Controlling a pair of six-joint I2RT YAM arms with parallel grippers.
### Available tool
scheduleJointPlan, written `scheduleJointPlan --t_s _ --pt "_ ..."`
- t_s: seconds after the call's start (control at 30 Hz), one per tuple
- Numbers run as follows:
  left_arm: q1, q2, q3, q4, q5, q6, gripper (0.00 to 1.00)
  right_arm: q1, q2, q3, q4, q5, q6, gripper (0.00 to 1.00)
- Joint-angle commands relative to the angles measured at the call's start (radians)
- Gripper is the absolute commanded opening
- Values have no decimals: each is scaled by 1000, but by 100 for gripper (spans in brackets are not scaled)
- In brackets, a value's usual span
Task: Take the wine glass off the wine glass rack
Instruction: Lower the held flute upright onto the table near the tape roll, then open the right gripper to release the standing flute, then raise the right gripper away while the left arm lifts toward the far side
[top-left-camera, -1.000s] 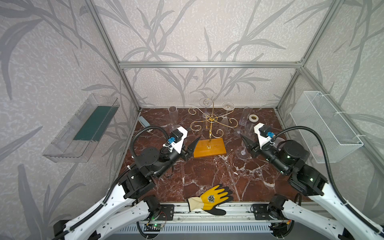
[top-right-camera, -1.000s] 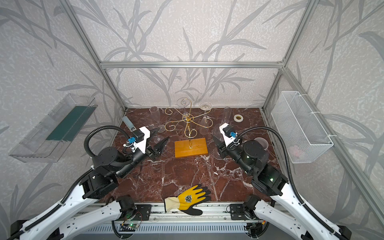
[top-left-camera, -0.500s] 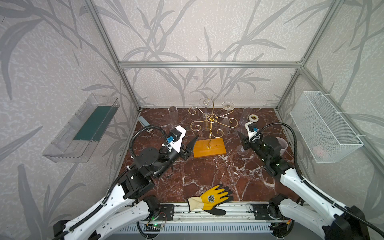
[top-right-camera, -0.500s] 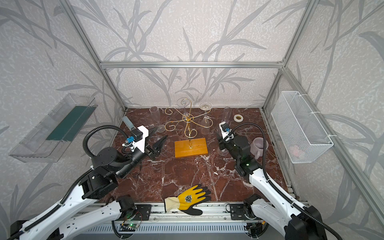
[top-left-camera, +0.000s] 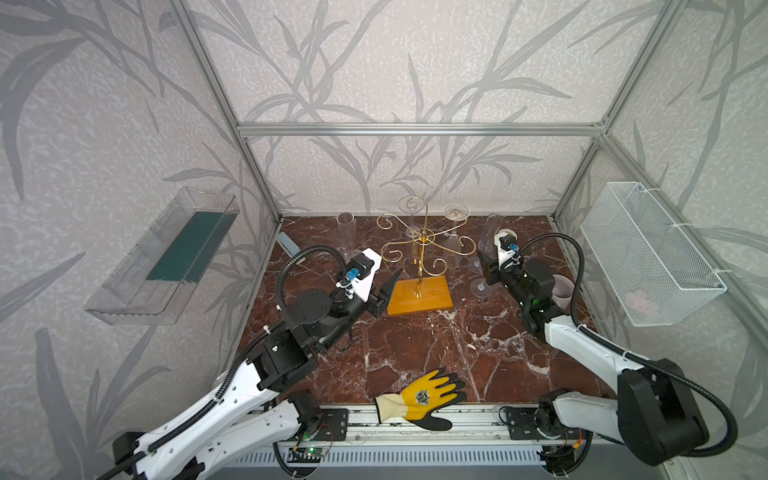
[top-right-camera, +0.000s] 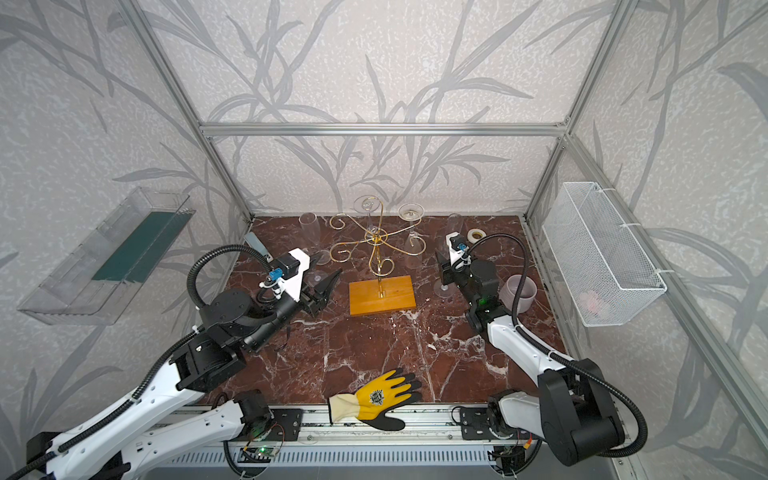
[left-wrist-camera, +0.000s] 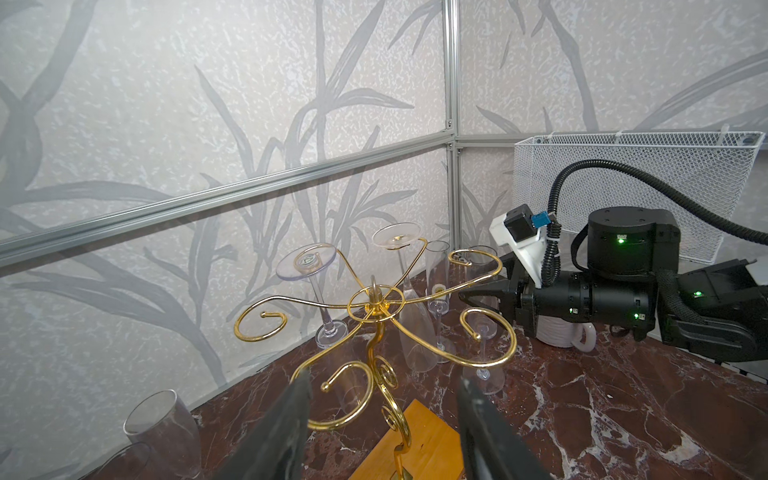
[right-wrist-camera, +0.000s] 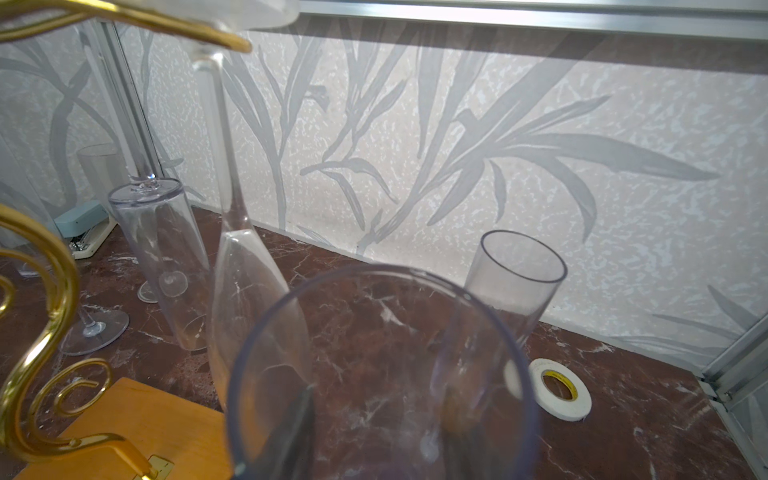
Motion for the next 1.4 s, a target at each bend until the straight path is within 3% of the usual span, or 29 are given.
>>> scheduleJointPlan --t_s 0.0,0.77,0.83,1.03,1.37 --pt "-1 2 39 23 -4 21 58 -10 27 -7 145 -19 26 38" --pt "-1 -16 27 12 -2 11 58 -69 167 -32 184 11 19 41" --pt "-1 -19 26 12 -5 13 58 -73 166 -34 183 13 21 45" --pt "-1 -29 18 10 -11 14 59 -76 150 -38 163 1 17 73" --pt "0 -68 26 50 -107 8 59 -80 54 -60 115 19 13 90"
